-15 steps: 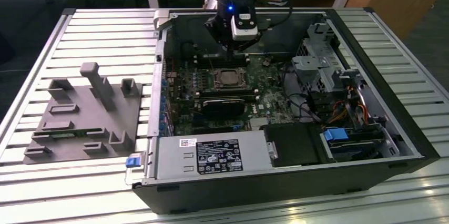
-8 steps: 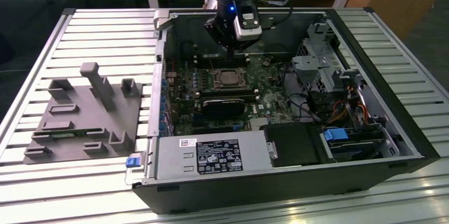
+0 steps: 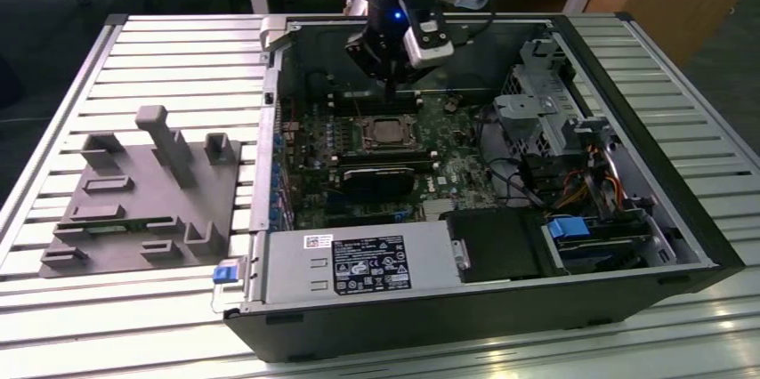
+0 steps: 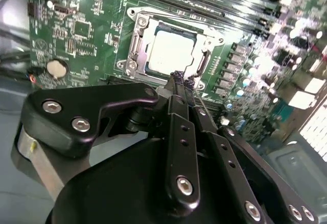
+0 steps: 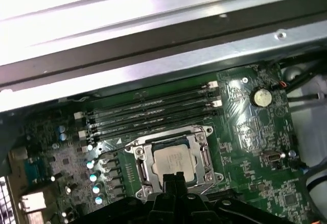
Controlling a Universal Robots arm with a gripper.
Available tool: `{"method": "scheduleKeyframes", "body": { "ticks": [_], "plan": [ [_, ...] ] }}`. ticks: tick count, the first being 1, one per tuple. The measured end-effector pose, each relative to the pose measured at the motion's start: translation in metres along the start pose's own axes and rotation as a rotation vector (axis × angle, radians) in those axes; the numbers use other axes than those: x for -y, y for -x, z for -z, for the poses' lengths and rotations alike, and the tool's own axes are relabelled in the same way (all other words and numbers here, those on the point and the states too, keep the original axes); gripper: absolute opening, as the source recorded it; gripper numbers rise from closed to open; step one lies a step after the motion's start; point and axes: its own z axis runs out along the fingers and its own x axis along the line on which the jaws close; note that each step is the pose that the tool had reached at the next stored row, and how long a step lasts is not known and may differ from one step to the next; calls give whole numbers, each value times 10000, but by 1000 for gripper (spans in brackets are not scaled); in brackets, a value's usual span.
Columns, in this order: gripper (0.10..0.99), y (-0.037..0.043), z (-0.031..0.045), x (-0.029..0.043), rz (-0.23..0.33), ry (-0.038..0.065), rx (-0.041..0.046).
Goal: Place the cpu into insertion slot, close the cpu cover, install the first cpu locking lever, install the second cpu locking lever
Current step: 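Install the first cpu locking lever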
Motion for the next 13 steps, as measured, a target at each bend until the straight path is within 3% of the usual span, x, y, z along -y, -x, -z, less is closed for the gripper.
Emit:
{"method": "scheduleKeyframes", "body": {
  "ticks": [5, 8, 9, 11, 12, 13],
  "plan": [
    [118, 0, -2, 0, 884, 7, -7],
    [118, 1, -3, 0, 1329, 72, -22],
    [118, 0, -4, 0, 1417, 159, -37],
    [118, 0, -6, 0, 1514, 466, -89],
    [118, -1, -8, 0, 1529, 548, -100],
    [118, -4, -8, 0, 1534, 548, -100]
  ]
}}
